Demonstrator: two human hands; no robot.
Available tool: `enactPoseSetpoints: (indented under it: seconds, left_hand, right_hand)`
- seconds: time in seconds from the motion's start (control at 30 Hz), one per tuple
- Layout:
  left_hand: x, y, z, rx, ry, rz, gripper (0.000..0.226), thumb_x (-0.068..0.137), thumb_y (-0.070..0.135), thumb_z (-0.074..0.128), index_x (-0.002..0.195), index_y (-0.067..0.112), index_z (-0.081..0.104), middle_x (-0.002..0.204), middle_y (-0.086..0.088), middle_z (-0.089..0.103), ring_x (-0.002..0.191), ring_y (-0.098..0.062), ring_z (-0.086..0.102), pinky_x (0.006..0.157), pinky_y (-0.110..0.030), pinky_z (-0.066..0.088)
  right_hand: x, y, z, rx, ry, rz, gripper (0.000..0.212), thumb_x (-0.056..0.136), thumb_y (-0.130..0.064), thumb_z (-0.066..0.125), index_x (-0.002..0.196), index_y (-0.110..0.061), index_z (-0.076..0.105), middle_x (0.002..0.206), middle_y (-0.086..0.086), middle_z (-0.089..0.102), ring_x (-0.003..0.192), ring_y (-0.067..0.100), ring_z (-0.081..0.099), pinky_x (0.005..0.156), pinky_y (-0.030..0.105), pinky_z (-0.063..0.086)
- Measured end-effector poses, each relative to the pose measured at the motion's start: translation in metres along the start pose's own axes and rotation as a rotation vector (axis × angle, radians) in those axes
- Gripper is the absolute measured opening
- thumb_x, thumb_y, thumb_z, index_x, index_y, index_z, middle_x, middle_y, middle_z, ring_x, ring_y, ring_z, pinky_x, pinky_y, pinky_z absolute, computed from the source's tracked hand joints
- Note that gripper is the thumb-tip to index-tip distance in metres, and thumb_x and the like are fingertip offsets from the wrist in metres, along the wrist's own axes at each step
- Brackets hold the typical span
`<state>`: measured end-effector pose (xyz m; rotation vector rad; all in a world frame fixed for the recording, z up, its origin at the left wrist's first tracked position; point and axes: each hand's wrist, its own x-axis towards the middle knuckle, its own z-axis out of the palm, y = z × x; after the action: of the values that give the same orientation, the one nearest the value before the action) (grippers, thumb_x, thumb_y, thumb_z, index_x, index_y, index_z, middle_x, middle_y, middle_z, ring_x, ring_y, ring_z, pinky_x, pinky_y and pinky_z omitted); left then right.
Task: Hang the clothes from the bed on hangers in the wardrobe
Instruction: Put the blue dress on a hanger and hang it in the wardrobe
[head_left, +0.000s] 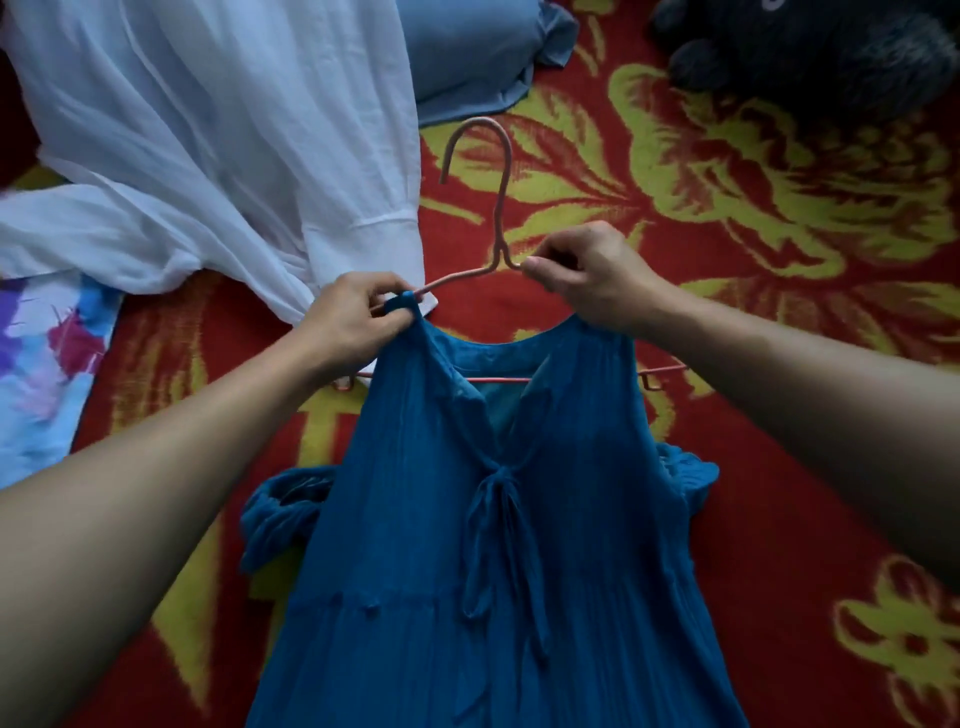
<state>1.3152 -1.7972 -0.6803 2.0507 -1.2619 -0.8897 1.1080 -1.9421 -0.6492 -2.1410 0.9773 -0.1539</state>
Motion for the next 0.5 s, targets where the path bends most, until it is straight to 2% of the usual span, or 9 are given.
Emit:
enactPoseSetpoints:
  seconds: [0.1,0.17,0.23,0.27,0.33,0.43,0.5]
  left_hand:
    - [-0.019,0.024,-0.039,-0.010,-0.039,0.025,0.010,0.089,0.022,0.064,0.087,0.032,0.065,0.068,-0.010,0.051,0.064,-0.019,0.047,0.059,-0.029,0.036]
    - [-0.037,0.047,-0.064,-0.038,-0.073,0.031,0.003,0.085,0.035,0.066,0.084,0.032,0.068,0.067,-0.015,0.052,0.064,-0.019,0.047,0.062,-0.030,0.036]
    - [-0.060,0.074,-0.091,-0.045,-0.103,0.045,0.024,0.073,0.054,0.062,0.082,0.033,0.070,0.068,-0.017,0.058,0.063,-0.017,0.048,0.062,-0.031,0.038]
    - [-0.072,0.087,-0.104,-0.040,-0.120,0.041,0.030,0.068,0.057,0.059,0.084,0.034,0.070,0.069,-0.016,0.060,0.062,-0.016,0.049,0.060,-0.032,0.039]
    - [-0.098,0.114,-0.129,0.007,-0.134,0.063,0.025,0.067,0.054,0.061,0.084,0.037,0.070,0.068,-0.013,0.062,0.060,-0.011,0.050,0.059,-0.034,0.042]
    - [-0.146,0.152,-0.161,0.047,-0.117,0.101,0.014,0.066,0.044,0.064,0.075,0.035,0.070,0.063,0.003,0.060,0.052,-0.003,0.047,0.054,-0.026,0.041]
    - [-0.182,0.174,-0.179,0.031,-0.094,0.096,0.014,0.067,0.036,0.069,0.080,0.030,0.070,0.061,0.008,0.060,0.050,-0.001,0.049,0.052,-0.018,0.042]
  right_hand:
    - [-0.017,-0.034,-0.030,0.096,0.037,0.021,0.027,0.090,-0.031,0.066,0.071,-0.013,0.069,0.049,-0.014,0.045,0.046,0.001,0.037,0.046,0.018,0.030]
    - [-0.035,-0.065,-0.055,0.133,-0.003,-0.002,0.020,0.088,-0.033,0.069,0.071,-0.021,0.071,0.045,-0.014,0.041,0.044,0.002,0.033,0.044,0.017,0.026]
    - [-0.059,-0.101,-0.081,0.116,-0.046,-0.029,0.017,0.086,-0.035,0.071,0.078,-0.021,0.074,0.050,-0.011,0.039,0.047,0.003,0.031,0.046,0.020,0.024]
    - [-0.072,-0.119,-0.093,0.102,-0.053,-0.038,0.017,0.086,-0.035,0.071,0.077,-0.021,0.074,0.050,-0.010,0.040,0.048,0.003,0.031,0.046,0.021,0.025]
    - [-0.100,-0.153,-0.119,0.078,-0.043,-0.048,0.019,0.087,-0.034,0.070,0.075,-0.020,0.074,0.050,-0.011,0.047,0.048,0.002,0.037,0.046,0.017,0.028]
    - [-0.149,-0.202,-0.148,0.078,-0.044,-0.058,0.022,0.089,-0.032,0.068,0.081,-0.013,0.076,0.056,-0.010,0.056,0.047,-0.002,0.045,0.046,0.011,0.032]
    - [-0.182,-0.233,-0.159,0.103,-0.064,-0.070,0.024,0.090,-0.029,0.068,0.083,-0.008,0.075,0.060,-0.005,0.060,0.047,-0.003,0.047,0.047,0.010,0.035]
